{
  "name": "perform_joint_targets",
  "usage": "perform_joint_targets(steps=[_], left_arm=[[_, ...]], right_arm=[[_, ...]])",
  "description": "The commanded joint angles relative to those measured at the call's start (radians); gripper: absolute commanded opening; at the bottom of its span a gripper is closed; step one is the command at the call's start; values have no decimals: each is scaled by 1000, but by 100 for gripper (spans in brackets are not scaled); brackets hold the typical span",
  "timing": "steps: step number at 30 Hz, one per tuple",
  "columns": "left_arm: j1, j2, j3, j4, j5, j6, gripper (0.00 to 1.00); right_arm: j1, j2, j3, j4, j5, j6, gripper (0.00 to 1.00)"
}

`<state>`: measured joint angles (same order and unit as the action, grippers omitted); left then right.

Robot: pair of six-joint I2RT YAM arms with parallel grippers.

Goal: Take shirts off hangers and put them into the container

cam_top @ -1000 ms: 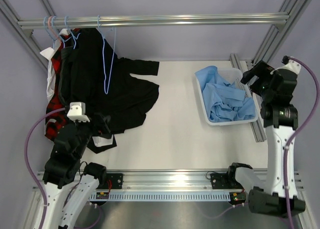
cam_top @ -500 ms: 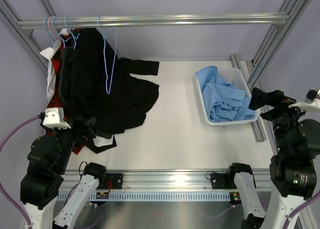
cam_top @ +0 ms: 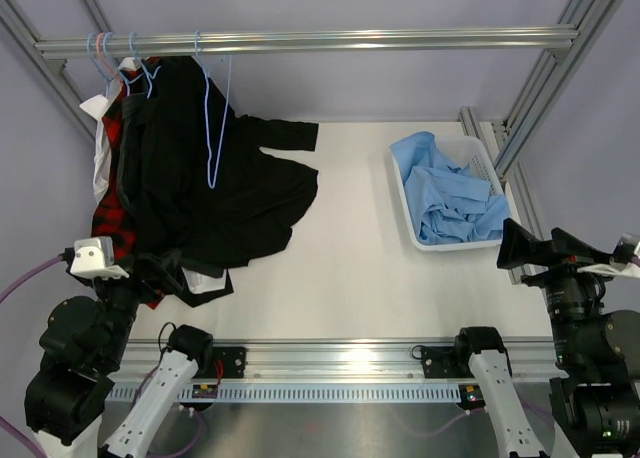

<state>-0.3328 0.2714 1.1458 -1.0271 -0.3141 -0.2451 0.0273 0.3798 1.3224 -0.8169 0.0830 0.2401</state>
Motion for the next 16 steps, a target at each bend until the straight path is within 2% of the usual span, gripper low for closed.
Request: perform_joint_targets(steps=[1,16], left_arm=[[-15,-23,22,1,-42,-14,99],[-18,-5,-4,22,-14,-23,99]], right_arm=[[20,-36,-9,-7,49,-48,100],[31,-38,-51,25,20,-53,99]])
